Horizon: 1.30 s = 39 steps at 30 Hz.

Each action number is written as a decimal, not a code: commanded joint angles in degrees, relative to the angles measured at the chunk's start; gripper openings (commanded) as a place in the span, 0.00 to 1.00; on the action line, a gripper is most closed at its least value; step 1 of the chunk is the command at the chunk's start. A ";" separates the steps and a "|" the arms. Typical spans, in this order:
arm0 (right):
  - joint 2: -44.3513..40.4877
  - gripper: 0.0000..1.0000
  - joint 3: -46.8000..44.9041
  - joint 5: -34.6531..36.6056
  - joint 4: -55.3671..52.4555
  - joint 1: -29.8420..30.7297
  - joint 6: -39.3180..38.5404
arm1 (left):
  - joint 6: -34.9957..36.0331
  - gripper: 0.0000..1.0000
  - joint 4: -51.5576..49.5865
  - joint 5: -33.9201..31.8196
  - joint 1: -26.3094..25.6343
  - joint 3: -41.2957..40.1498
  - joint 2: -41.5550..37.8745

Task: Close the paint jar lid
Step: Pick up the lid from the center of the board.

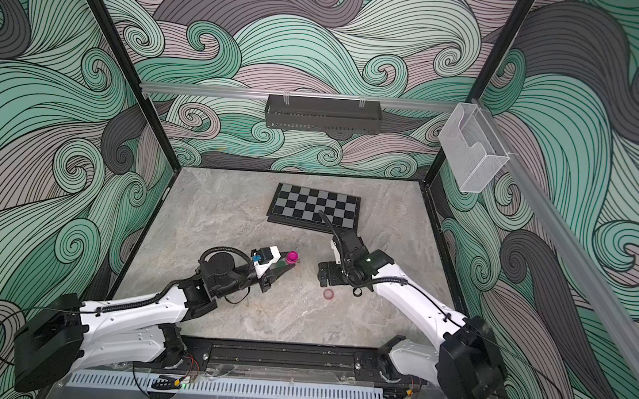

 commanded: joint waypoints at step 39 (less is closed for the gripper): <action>14.26 0.47 -0.93 7.36 2.50 8.94 3.09 | -0.37 0.12 -0.29 -1.15 0.01 -0.95 -1.99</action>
